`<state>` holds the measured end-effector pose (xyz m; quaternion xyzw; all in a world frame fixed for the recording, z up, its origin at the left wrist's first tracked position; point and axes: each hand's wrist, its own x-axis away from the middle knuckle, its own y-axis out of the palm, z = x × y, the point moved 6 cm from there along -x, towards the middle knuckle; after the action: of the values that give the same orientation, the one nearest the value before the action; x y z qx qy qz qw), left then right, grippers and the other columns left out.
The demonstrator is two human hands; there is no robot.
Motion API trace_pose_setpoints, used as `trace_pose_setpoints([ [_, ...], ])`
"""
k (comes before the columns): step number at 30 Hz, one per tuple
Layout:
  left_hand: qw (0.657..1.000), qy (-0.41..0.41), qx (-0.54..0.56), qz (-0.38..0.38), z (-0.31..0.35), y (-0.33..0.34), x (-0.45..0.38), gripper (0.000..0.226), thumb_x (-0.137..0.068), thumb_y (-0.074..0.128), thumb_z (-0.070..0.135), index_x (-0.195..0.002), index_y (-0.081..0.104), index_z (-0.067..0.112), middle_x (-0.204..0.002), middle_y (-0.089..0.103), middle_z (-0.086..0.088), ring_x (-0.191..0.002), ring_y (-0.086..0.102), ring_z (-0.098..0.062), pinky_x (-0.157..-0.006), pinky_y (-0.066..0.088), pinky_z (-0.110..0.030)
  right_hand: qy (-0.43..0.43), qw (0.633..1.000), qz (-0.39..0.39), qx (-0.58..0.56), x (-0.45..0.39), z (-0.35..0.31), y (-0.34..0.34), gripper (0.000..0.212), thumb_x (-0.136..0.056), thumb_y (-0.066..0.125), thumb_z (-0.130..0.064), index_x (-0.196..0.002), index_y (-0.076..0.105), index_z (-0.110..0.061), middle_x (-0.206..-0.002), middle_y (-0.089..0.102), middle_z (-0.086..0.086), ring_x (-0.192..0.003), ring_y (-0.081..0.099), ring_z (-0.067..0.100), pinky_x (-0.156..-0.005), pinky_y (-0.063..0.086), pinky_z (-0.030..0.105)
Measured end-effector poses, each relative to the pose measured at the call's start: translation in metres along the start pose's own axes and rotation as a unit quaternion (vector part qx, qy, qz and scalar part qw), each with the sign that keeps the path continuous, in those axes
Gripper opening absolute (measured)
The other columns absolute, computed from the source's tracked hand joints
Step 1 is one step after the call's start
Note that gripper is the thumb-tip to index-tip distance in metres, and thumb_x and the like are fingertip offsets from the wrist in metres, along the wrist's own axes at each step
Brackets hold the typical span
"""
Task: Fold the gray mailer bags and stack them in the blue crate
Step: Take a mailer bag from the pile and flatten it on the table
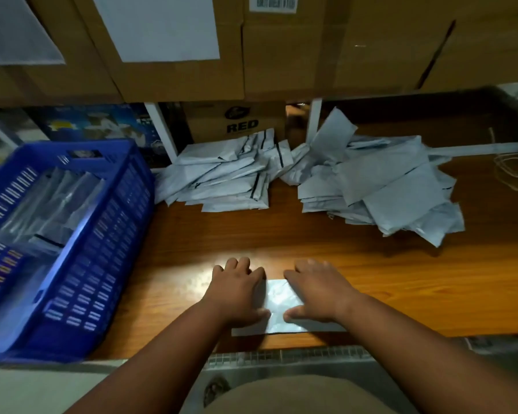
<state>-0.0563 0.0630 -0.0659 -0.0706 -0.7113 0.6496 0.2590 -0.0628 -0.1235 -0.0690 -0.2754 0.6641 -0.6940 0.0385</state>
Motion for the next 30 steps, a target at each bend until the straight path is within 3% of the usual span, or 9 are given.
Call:
trace_pose_setpoints([
  [3,0.999,-0.002,0.023,-0.037,0.013,-0.003,-0.007,0.086,-0.070,0.060,0.092,-0.137,0.052,0.038,-0.127,0.052,0.002,-0.121,0.047,-0.027,-0.098,0.039,-0.049,-0.013,0.997,-0.025,-0.071,0.000,-0.003,-0.003,0.074,-0.079,0.073,-0.077,-0.130,0.055,-0.027,-0.122,0.058,0.001,-0.113,0.055,0.026,-0.089,0.050,0.043],
  [8,0.995,-0.013,0.097,-0.012,0.015,-0.032,-0.004,0.042,-0.085,0.075,0.064,-0.111,0.064,0.034,-0.112,0.057,0.008,-0.111,0.055,-0.020,-0.093,0.044,-0.044,-0.072,0.989,-0.026,-0.125,-0.010,-0.014,-0.024,0.034,-0.094,0.073,-0.052,-0.111,0.059,-0.026,-0.112,0.061,-0.002,-0.100,0.060,0.024,-0.084,0.054,0.043],
  [11,0.984,-0.028,0.178,0.011,0.001,-0.061,0.004,0.033,-0.088,0.079,0.047,-0.116,0.068,0.033,-0.109,0.069,0.011,-0.101,0.066,-0.016,-0.088,0.057,-0.040,-0.095,0.981,0.005,-0.168,-0.021,-0.018,-0.058,0.033,-0.094,0.075,-0.045,-0.123,0.060,-0.039,-0.119,0.068,-0.010,-0.105,0.064,0.016,-0.087,0.055,0.042],
  [13,0.976,-0.042,0.214,0.014,-0.014,-0.084,0.013,0.040,-0.087,0.083,0.045,-0.123,0.069,0.033,-0.111,0.072,0.012,-0.099,0.068,-0.012,-0.087,0.059,-0.038,-0.122,0.977,0.023,-0.172,-0.030,-0.026,-0.088,0.030,-0.095,0.076,-0.039,-0.124,0.065,-0.035,-0.120,0.071,-0.008,-0.109,0.066,0.017,-0.087,0.053,0.038],
  [18,0.971,-0.098,0.211,0.051,-0.075,-0.143,0.038,0.023,-0.092,0.081,0.044,-0.107,0.074,0.028,-0.088,0.070,0.009,-0.079,0.065,-0.005,-0.071,0.056,-0.033,-0.178,0.971,0.078,-0.142,-0.059,-0.067,-0.170,0.033,-0.100,0.071,-0.041,-0.131,0.066,-0.032,-0.126,0.070,-0.006,-0.113,0.064,0.018,-0.086,0.050,0.037],
  [21,0.968,-0.124,0.194,0.103,-0.119,-0.179,0.065,0.018,-0.097,0.075,0.040,-0.111,0.077,0.029,-0.088,0.071,0.011,-0.078,0.066,-0.005,-0.072,0.056,-0.033,-0.206,0.967,0.097,-0.114,-0.077,-0.107,-0.222,0.026,-0.103,0.066,-0.040,-0.129,0.066,-0.036,-0.125,0.069,-0.004,-0.112,0.063,0.020,-0.086,0.049,0.039],
  [24,0.951,-0.185,0.186,0.164,-0.167,-0.207,0.099,0.014,-0.100,0.070,0.042,-0.097,0.075,0.028,-0.080,0.068,0.009,-0.072,0.063,-0.005,-0.065,0.051,-0.031,-0.245,0.957,0.127,-0.092,-0.099,-0.154,-0.275,0.023,-0.104,0.062,-0.042,-0.126,0.066,-0.038,-0.121,0.070,-0.005,-0.108,0.064,0.021,-0.090,0.055,0.046],
  [26,0.941,-0.221,0.161,0.198,-0.200,-0.223,0.121,0.014,-0.100,0.068,0.042,-0.094,0.072,0.030,-0.081,0.066,0.008,-0.074,0.062,-0.007,-0.067,0.053,-0.034,-0.268,0.950,0.143,-0.069,-0.117,-0.188,-0.304,0.021,-0.104,0.060,-0.047,-0.123,0.066,-0.041,-0.117,0.069,-0.008,-0.106,0.064,0.020,-0.089,0.056,0.048],
  [30,0.920,-0.278,0.133,0.242,-0.269,-0.234,0.152,0.016,-0.099,0.068,0.040,-0.096,0.075,0.026,-0.083,0.071,0.005,-0.079,0.066,-0.016,-0.065,0.048,-0.036,-0.310,0.934,0.176,-0.009,-0.150,-0.259,-0.348,0.008,-0.103,0.057,-0.045,-0.107,0.064,-0.043,-0.103,0.068,-0.013,-0.097,0.064,0.017,-0.085,0.055,0.048],
])
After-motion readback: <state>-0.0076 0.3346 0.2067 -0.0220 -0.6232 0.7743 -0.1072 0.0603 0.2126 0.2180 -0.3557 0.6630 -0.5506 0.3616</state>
